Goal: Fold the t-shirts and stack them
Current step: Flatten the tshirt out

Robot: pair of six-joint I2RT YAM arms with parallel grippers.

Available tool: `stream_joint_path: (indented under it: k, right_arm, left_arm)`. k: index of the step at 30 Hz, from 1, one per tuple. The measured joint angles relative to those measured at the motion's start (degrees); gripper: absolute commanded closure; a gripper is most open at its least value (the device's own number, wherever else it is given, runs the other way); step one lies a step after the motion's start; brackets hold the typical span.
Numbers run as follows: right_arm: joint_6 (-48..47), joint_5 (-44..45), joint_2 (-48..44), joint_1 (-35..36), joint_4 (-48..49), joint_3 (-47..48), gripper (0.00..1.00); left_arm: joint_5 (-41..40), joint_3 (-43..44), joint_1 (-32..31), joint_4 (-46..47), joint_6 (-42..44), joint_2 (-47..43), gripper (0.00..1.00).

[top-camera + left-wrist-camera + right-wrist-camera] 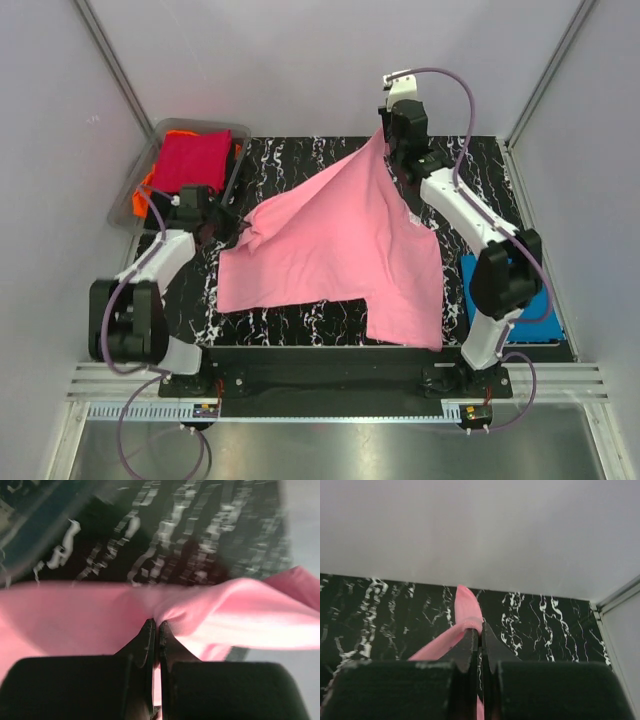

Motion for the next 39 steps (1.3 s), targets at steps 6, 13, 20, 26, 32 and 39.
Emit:
stream_joint_path:
  k: [6,13,20,26,32,39]
  right_arm:
    - [0.17,-0.31,13.11,-3.82,1.79,5.4,1.0]
    - [0.81,-0.5,22.25,-6.25,2.27,12.28,0.86]
    - [4.46,-0.44,24.17,-8.39,-6.19,18.12,0.31]
    - [13.75,-5.09,22.99,-9.29,-26.14,25.51,0.17]
    - [23.06,-14.27,11.06,-9.29,-41.57,10.62,0.1]
    - [34.93,-27.78,-12.28,-9.35,-47.41,-17.35,0.18]
  left_arm:
    - [0.46,9.94,0.02,2.43,5.03,19.65,1.0]
    - [1.31,26.67,0.04,2.82,11.98,30.05,0.63]
    - [1.29,31.78,-0.22,-3.17,18.75,30.51,0.38]
    - [0.9,22.14,-3.21,-7.56,22.8,18.43,0.38]
    - [-0.09,8.48,-13.05,-11.56,23.39,-6.97,0.43]
    - [-5.38,-7.13,-13.33,-19.58,18.95,-33.57,0.5]
